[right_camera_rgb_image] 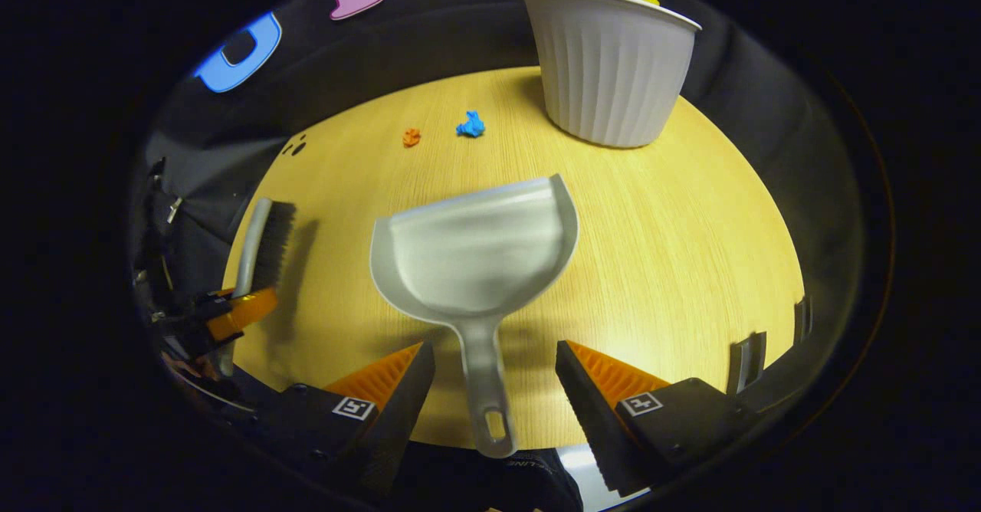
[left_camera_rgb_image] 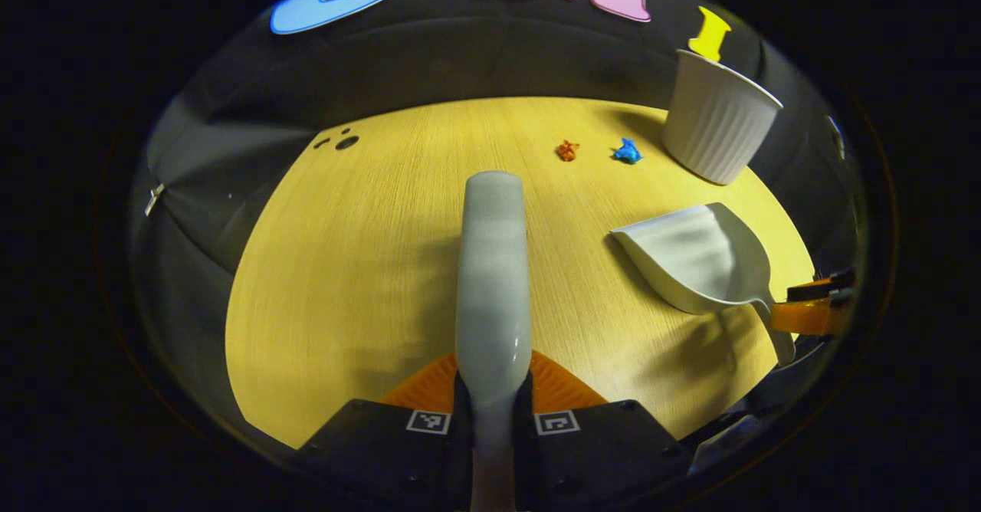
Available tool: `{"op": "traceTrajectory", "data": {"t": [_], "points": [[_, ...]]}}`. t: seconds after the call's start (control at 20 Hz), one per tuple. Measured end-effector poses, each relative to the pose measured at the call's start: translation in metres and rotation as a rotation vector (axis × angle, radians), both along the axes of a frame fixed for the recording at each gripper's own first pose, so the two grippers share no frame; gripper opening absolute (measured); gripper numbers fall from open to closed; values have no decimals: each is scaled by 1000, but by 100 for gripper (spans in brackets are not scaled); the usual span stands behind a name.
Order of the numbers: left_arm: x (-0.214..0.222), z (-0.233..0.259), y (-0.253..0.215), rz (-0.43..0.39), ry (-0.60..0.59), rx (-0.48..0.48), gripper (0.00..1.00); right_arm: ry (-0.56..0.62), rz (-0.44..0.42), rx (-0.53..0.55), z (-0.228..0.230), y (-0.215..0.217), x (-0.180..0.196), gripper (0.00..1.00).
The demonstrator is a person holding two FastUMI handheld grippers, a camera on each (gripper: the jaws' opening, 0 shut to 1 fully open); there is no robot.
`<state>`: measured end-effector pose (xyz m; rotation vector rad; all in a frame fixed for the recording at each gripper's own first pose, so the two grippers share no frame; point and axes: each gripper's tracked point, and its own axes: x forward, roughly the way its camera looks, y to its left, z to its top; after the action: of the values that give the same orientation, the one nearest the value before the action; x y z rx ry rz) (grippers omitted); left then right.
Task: Pick up the small broom and dustpan from the desktop, sweep the trash into the dustpan with the broom, and then empty the trash into the garbage bin.
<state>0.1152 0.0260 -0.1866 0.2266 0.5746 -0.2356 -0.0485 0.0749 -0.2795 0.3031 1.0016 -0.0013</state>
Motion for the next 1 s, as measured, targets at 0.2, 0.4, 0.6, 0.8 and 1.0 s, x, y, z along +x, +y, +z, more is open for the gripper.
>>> {"op": "traceTrajectory", "data": {"t": [0.2, 0.4, 0.6, 0.8, 1.0], "points": [[-14, -3, 5, -22, 7, -13, 25, 37, 18, -59, -21, -1, 7, 99], [-17, -6, 18, 33, 25, -65, 26, 89, 18, -68, -41, 4, 24, 100], [-14, -12, 32, 70, 52, -78, 27, 114, 59, -73, -55, 15, 27, 87], [-4, -10, 38, 91, 64, -62, 27, 121, 56, -101, -59, 13, 32, 52], [25, -3, 36, 64, 37, -11, 26, 151, 146, -85, -61, 15, 30, 39]]}}
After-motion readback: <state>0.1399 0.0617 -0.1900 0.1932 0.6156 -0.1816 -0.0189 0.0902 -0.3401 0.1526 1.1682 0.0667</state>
